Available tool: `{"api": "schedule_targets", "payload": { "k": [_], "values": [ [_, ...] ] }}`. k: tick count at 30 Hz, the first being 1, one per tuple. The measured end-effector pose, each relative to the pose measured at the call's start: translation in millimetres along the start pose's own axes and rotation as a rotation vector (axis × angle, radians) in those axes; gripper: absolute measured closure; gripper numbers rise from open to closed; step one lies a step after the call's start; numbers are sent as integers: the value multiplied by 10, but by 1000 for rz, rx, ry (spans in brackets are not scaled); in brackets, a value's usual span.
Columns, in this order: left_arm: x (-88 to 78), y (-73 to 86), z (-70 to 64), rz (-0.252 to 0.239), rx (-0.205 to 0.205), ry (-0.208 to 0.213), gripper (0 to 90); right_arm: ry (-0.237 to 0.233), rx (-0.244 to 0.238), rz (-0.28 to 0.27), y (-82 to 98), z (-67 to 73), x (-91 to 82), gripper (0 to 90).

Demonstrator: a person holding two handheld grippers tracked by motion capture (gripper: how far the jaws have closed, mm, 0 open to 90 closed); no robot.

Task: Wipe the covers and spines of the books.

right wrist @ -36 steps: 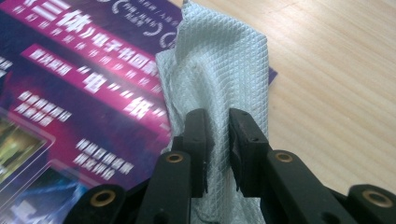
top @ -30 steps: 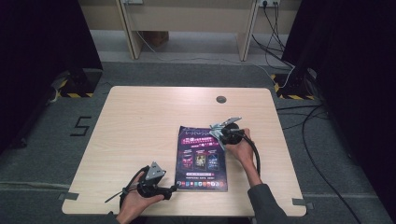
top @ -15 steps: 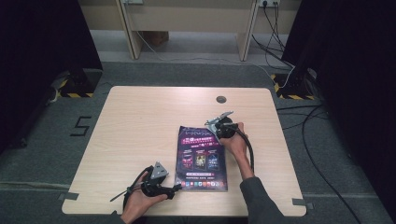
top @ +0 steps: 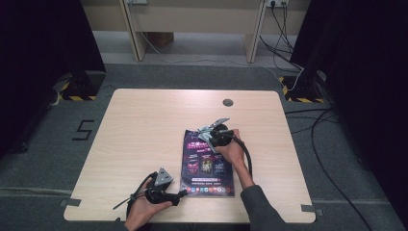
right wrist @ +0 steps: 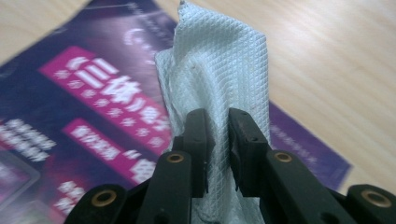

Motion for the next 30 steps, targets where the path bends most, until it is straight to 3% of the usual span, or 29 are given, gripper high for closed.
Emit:
{"api": "schedule_targets", "payload": {
  "k": [3, 7, 12, 15, 20, 25, 30],
  "values": [
    [0, 1, 1, 1, -1, 2, 284, 3, 34, 4, -20, -50, 13, 787],
    [0, 2, 1, 4, -2, 1, 285, 32, 18, 15, -123, -5, 53, 786],
    [0, 1, -2, 0, -1, -2, 290, 2, -18, 4, -314, 237, 119, 785],
    [-1, 1, -4, -1, 0, 0, 292, -11, -64, -6, -411, 398, 145, 784],
    [-3, 3, -4, 1, 0, -2, 292, -45, -103, -15, -451, 592, 143, 783],
    [-1, 3, -3, -1, -3, 0, 292, -59, -113, -29, -417, 616, 130, 785],
    [-1, 4, -3, -2, -6, 1, 292, -66, -115, -24, -337, 551, 101, 789]
  ]
}}
Point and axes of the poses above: each handheld gripper's, and its own axes: x roughly forward along the jaws, y roughly out of its underside, z roughly to its left, the point moved 9 cm from there along x, roughly forward along the jaws, and after that the axes turned 13 degrees about z, right-handed, at the moved point
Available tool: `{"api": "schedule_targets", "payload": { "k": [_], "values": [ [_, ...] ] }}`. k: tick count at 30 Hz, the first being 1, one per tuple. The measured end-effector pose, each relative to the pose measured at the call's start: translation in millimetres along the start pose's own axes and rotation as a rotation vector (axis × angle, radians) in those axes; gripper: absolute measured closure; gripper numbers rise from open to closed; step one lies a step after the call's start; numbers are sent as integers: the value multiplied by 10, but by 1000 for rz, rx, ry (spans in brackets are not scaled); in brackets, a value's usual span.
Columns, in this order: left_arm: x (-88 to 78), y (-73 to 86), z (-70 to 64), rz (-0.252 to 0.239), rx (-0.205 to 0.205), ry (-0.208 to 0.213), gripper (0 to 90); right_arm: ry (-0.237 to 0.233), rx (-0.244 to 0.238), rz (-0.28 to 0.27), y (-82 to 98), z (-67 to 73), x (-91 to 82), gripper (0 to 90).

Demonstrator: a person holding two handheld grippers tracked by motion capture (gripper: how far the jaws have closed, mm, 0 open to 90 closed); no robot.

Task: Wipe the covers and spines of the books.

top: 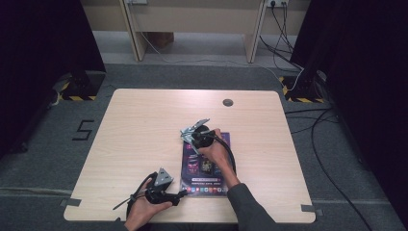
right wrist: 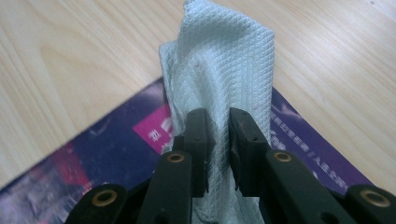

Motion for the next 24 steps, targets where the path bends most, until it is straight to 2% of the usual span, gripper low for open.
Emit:
{"api": "schedule_targets", "payload": {
  "k": [13, 16, 19, 24],
  "values": [
    [1, 1, 1, 1, -3, 3, 292, 36, 61, 12, 473, -398, -189, 791],
    [1, 1, 1, 1, -4, 3, 292, 37, 87, 12, 580, -457, -233, 791],
    [1, 1, 1, 2, -4, 3, 292, 45, 80, 12, 681, -513, -278, 791],
    [1, 3, 2, 3, -7, 4, 292, 40, 110, -5, 805, -537, -330, 789]
  ]
}}
Point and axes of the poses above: each handheld gripper's, and its own axes: x roughly forward along the jaws, y roughly out of its underside, z roughly to its left, the point moved 9 cm from there along x, roughly forward along the jaws, and after that the axes turned 13 degrees about z, right-handed, at the moved point
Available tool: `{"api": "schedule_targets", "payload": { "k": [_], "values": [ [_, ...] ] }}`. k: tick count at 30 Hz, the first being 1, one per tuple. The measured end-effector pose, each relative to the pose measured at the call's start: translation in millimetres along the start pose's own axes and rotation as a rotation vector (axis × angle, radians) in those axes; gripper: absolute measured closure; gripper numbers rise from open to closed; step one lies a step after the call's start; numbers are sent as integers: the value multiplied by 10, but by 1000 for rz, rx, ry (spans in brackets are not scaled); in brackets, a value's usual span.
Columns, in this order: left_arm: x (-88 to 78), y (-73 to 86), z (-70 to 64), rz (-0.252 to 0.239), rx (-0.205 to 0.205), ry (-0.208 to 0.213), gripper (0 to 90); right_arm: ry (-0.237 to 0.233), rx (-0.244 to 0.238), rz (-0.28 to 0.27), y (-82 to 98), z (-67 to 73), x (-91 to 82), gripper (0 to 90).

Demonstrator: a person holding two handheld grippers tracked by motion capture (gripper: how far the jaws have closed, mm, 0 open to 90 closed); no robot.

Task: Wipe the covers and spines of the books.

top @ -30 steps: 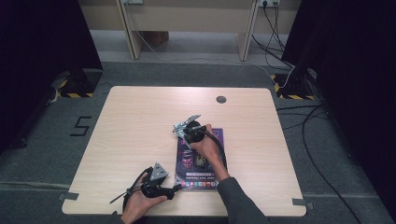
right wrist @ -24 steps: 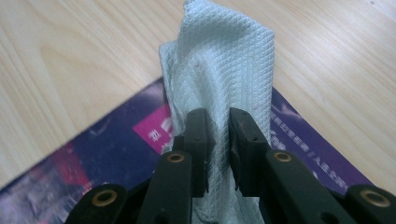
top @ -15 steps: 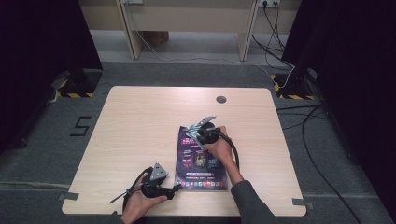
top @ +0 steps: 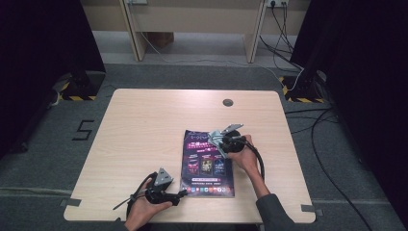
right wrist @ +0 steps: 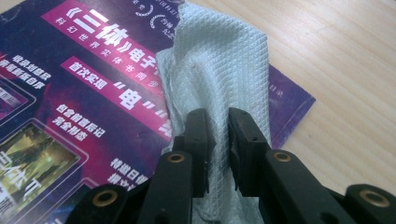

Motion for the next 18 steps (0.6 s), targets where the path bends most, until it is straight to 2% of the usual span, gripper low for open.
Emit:
{"api": "schedule_targets", "payload": {
  "k": [3, 7, 15, 18],
  "values": [
    [0, 0, 0, 0, 0, 0, 292, 10, -2, -1, 29, 53, -17, 788],
    [0, 0, 2, 0, -1, 1, 292, -3, -46, -3, -5, 234, -13, 787],
    [3, 5, 7, -5, -8, 12, 291, -71, -161, -16, -183, 801, 34, 787],
    [-2, 0, 4, -13, 9, 8, 292, -97, -207, -21, -207, 1018, 30, 786]
  ]
}}
Point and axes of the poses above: each handheld gripper's, and its own axes: x roughly forward along the jaws, y roughly out of its underside, z roughly to its left, the point moved 9 cm from there along x, roughly forward along the jaws, and after that the axes turned 13 degrees about z, right-handed, at the moved point
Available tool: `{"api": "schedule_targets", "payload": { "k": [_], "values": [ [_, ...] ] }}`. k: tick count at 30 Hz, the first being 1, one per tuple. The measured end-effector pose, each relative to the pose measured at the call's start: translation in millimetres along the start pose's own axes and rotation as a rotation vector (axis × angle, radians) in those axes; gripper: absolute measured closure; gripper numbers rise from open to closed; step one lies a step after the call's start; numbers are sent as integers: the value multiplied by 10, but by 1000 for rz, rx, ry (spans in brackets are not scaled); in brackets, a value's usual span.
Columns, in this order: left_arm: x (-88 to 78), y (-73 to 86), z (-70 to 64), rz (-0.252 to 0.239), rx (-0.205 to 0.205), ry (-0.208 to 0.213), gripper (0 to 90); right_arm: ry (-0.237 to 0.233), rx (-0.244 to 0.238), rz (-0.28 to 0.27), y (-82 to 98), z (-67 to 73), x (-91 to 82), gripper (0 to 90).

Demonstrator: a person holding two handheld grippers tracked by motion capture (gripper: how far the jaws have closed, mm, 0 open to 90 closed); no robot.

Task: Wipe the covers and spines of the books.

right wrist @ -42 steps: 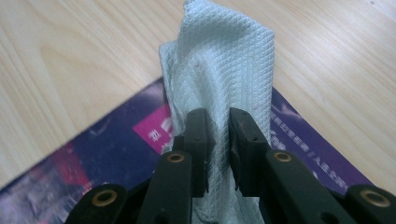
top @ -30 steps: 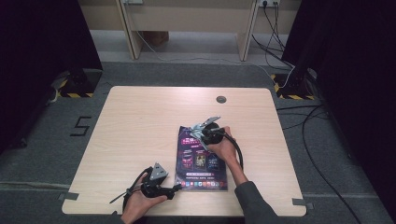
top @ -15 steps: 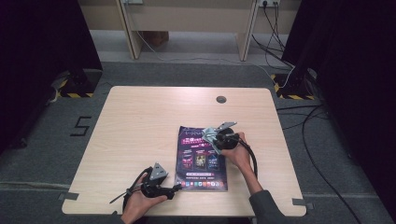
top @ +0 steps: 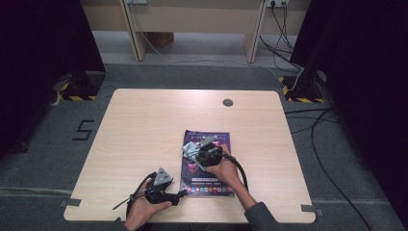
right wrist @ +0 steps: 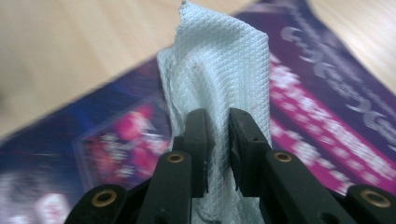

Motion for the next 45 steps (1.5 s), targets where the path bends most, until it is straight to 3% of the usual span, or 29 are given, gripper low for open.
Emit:
{"api": "schedule_targets", "payload": {
  "k": [6, 10, 13, 15, 21, 24, 26, 31, 40, 45],
  "values": [
    [-48, 2, 3, -5, 2, 22, 257, -33, -59, -13, 3, 249, -19, 785],
    [-136, 10, 40, -23, -8, 26, 252, -56, -53, -29, 76, 250, -52, 788],
    [-179, 30, 75, -24, -17, 28, 242, -26, -30, -9, 170, 116, -91, 789],
    [-196, 44, 81, -20, -17, 35, 237, -20, 17, -3, 266, -1, -128, 789],
    [-235, 109, 77, 7, 9, 32, 222, 63, 122, 19, 618, -429, -278, 789],
    [-255, 156, 107, 22, 12, 25, 217, 77, 170, 16, 733, -528, -328, 789],
    [-284, 163, 170, 14, -10, 7, 215, 80, 175, 11, 780, -534, -354, 788],
    [-372, 180, 432, -8, -90, -49, 216, 74, 165, 10, 805, -401, -373, 785],
    [-502, 248, 778, -33, -193, -137, 216, -3, 41, -3, 615, 176, -323, 784],
    [-508, 263, 853, -36, -213, -156, 216, -46, -4, -22, 517, 436, -291, 783]
  ]
}}
Point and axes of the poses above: each handheld gripper's, and its own axes: x roughly forward along the jaws, y roughly out of its underside, z roughly to its left, the point moved 9 cm from there along x, roughly forward along the jaws, and after that the axes turned 13 degrees about z, right-handed, at the moved point
